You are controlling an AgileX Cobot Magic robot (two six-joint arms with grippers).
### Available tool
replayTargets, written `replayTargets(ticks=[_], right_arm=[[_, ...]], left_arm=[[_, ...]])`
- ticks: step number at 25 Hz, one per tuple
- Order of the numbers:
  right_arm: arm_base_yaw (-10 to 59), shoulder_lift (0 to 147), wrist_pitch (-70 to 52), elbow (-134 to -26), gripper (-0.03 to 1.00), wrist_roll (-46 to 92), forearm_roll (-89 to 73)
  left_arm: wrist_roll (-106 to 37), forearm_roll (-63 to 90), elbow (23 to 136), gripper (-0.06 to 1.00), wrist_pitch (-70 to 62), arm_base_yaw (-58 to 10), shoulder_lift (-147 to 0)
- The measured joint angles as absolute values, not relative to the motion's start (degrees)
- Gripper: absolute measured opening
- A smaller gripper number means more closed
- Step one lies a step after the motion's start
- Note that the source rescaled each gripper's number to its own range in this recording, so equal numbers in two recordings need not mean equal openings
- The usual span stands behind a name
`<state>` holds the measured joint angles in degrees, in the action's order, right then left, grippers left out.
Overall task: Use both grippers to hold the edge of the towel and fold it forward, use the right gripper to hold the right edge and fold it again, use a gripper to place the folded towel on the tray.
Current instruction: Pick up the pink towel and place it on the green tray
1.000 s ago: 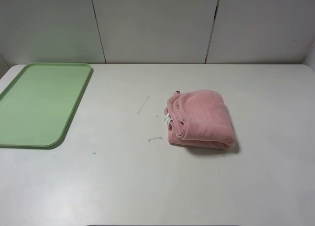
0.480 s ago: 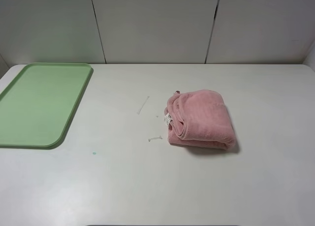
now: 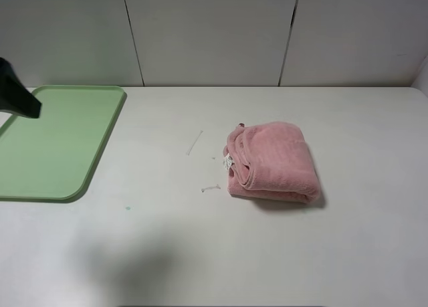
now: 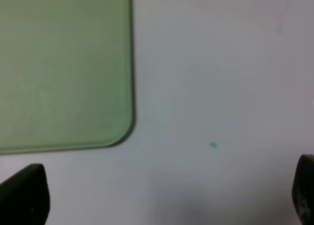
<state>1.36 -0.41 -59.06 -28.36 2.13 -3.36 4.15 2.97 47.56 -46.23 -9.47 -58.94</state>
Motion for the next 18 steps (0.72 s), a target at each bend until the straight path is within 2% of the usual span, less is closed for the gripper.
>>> replayTargets(ticks=[10,18], right_arm=[[1.36,-0.41,-59.06,-28.36,1.00,2.13,-3.41],[1.36,-0.41,-59.06,-28.36,1.00,2.13,-3.41]], left_arm=[[15.08,3.48,49.60,1.00,-30.58,-25.48,-81.51],[19.03,3.60,60.52,1.00,-26.93,-33.93,-96.72]])
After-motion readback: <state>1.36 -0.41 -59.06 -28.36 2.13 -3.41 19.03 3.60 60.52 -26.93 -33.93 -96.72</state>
